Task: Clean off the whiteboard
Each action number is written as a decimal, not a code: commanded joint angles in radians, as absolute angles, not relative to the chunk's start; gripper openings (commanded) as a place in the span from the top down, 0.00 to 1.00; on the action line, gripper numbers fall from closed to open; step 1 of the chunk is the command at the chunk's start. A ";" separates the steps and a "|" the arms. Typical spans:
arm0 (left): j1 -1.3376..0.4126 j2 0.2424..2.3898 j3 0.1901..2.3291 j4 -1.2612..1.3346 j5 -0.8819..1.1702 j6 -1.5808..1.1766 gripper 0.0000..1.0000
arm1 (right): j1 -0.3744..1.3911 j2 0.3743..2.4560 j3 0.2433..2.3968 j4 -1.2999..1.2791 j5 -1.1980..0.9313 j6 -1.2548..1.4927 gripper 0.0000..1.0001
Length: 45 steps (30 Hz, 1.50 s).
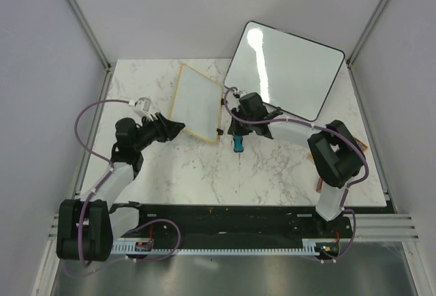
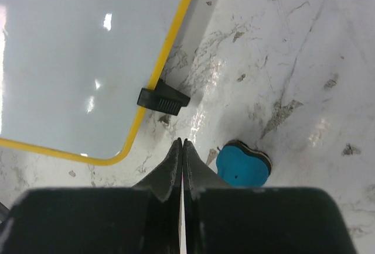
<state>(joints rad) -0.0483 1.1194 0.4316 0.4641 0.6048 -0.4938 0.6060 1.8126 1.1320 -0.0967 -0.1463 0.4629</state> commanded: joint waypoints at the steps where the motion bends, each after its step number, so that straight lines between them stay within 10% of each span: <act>1: -0.052 0.988 0.417 0.371 0.488 -0.488 0.39 | 0.620 1.907 1.203 -0.048 -0.181 0.468 1.00; 15: -0.052 0.574 0.416 0.072 0.249 -0.482 0.29 | 0.660 2.046 1.270 -0.017 -0.163 0.491 1.00; 45: -0.052 0.598 0.449 0.051 0.288 -0.472 0.28 | 0.598 2.144 1.400 -0.325 -0.009 0.446 1.00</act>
